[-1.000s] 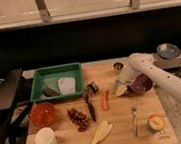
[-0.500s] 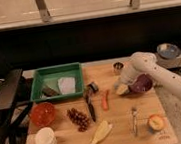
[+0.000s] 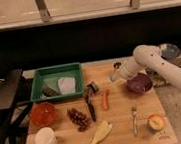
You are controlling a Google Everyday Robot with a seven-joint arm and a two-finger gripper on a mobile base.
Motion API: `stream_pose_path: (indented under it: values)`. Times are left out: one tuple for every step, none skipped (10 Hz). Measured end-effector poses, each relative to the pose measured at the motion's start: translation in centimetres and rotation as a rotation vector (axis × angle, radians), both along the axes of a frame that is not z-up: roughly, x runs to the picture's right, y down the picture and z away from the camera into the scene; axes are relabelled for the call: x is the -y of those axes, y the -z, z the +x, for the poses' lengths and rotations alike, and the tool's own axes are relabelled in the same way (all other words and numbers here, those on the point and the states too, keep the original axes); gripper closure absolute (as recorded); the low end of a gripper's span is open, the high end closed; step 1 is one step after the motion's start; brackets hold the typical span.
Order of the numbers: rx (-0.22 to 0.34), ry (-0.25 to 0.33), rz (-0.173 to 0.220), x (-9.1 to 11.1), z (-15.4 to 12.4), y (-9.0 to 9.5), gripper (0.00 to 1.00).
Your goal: Place sponge in purple bowl
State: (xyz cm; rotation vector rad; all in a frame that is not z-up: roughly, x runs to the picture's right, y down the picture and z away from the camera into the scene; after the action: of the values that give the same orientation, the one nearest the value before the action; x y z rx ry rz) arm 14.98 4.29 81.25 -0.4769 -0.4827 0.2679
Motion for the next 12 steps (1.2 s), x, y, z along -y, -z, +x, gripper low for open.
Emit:
stream_pose_path:
  values:
    - [0.009, -0.003, 0.024, 0.9, -0.4, 0.8, 1.0]
    - [0.009, -0.014, 0.059, 2.2, -0.4, 1.6, 1.0]
    - [-0.004, -0.028, 0.079, 3.0, 0.2, 2.3, 1.0]
    - [-0.015, -0.042, 0.085, 3.3, 0.9, 2.6, 1.0]
    - [-0.03, -0.073, 0.085, 3.6, 2.5, 2.7, 1.0]
    - [-0.042, -0.094, 0.075, 3.4, 3.8, 2.6, 1.0]
    - [-0.065, -0.13, 0.057, 2.9, 6.0, 2.3, 1.0]
    - [-0.091, -0.171, 0.031, 2.0, 7.9, 1.6, 1.0]
    - [-0.112, -0.206, 0.009, 1.0, 9.1, 0.8, 0.98]
    - [-0.132, -0.239, -0.015, -0.2, 10.1, -0.2, 0.91]
    - [-0.14, -0.257, -0.027, -0.9, 10.6, -0.8, 0.84]
    - [-0.165, -0.279, -0.043, -1.8, 11.2, -1.6, 0.71]
